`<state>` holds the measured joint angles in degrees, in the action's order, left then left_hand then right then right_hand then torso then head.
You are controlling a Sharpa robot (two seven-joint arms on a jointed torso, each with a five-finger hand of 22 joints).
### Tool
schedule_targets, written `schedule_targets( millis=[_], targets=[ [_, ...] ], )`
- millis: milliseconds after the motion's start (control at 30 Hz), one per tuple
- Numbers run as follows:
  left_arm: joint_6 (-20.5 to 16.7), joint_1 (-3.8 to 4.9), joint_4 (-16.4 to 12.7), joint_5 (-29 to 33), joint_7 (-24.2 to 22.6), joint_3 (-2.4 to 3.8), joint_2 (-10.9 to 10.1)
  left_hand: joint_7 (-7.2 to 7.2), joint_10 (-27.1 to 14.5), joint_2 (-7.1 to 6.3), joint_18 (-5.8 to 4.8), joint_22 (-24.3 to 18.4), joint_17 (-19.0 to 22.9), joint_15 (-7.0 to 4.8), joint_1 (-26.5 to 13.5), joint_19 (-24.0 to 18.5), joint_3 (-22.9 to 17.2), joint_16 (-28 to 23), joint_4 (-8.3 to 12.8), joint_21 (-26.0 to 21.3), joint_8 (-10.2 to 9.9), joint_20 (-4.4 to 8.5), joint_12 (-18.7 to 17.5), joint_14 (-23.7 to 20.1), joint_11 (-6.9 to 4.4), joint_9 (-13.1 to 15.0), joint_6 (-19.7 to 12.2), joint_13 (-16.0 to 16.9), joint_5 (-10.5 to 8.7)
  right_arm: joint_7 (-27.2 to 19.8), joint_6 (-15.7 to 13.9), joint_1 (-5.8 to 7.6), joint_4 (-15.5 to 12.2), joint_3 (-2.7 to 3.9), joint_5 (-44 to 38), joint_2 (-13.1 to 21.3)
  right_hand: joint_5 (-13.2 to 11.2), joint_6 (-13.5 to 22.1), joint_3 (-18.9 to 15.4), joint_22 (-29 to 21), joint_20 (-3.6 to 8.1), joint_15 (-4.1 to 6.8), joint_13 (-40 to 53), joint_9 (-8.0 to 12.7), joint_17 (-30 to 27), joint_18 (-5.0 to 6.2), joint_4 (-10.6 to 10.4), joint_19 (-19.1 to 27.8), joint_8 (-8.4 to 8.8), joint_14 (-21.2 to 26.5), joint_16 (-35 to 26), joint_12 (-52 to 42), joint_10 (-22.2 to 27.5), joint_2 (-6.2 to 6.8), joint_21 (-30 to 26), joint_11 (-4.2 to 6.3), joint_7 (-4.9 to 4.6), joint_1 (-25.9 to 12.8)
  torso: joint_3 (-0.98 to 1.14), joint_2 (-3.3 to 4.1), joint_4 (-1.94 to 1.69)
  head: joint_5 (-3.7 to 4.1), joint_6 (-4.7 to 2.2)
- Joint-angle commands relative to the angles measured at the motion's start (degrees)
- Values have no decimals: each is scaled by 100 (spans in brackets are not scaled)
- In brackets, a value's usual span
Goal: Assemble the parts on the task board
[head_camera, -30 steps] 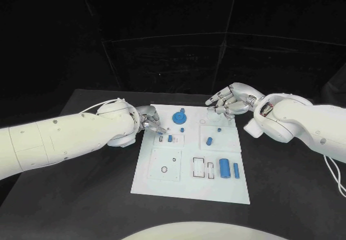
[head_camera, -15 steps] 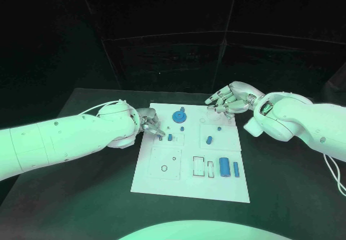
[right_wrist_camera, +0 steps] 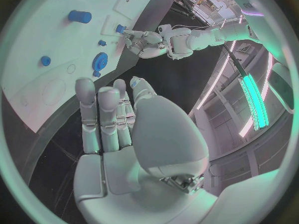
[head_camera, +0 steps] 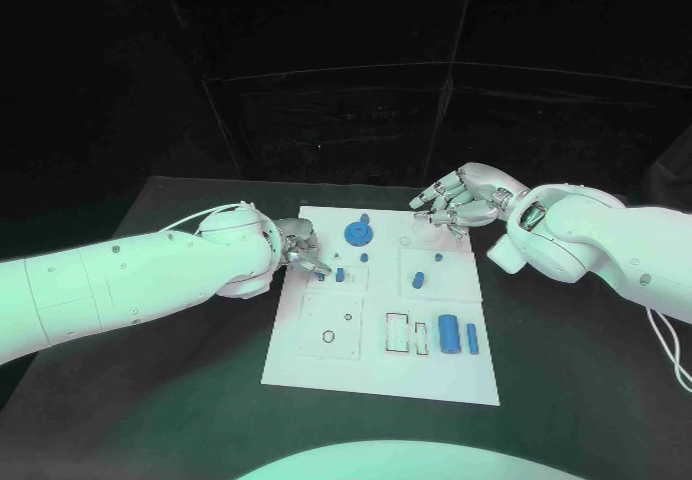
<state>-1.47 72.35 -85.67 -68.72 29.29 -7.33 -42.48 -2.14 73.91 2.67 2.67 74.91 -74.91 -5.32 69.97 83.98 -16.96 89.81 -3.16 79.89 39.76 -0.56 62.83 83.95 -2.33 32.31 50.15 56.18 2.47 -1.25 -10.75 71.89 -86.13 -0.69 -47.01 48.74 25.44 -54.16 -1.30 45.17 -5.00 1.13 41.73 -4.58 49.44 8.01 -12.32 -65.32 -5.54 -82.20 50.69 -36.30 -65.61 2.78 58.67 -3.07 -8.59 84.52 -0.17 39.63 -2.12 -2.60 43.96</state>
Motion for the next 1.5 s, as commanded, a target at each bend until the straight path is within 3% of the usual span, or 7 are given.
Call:
schedule_targets(
  millis=[33,1100,1500],
  targets=[
    [131,-11,-3,-48,45,-5,-8,39,43,60,12,275,-1509,-50,1,211,-454,19,434,7,24,33,30,605,-4,5,-8,4,22,-52,45,9,-3,2,16,-8,18,38,12,-9,-10,6,-9,4,2,91,-14,46,-33,-7,-15,20,18,7,-26,-7,15,-31,-1,0,-2,-2,19],
    [355,-13,-13,-28,66,-15,22,37,30,30,13,270,-1509,-50,-70,208,-526,19,427,-1,41,34,8,605,-3,17,-20,-25,21,-74,20,9,18,2,16,-35,19,36,22,-18,-11,5,-17,2,3,91,-25,46,-40,-10,-29,18,19,11,-39,-8,14,-33,1,-1,-1,-3,66],
    [349,-12,50,16,68,-22,57,39,7,-348,14,264,-1509,-46,-585,205,-305,19,228,-18,99,30,-29,605,2,34,60,-85,20,-75,0,9,9,2,16,-21,19,37,23,-29,-11,5,-18,2,-8,93,-27,52,-40,-8,-42,18,21,13,-48,-8,14,-35,1,-1,-2,15,78]
  ],
)
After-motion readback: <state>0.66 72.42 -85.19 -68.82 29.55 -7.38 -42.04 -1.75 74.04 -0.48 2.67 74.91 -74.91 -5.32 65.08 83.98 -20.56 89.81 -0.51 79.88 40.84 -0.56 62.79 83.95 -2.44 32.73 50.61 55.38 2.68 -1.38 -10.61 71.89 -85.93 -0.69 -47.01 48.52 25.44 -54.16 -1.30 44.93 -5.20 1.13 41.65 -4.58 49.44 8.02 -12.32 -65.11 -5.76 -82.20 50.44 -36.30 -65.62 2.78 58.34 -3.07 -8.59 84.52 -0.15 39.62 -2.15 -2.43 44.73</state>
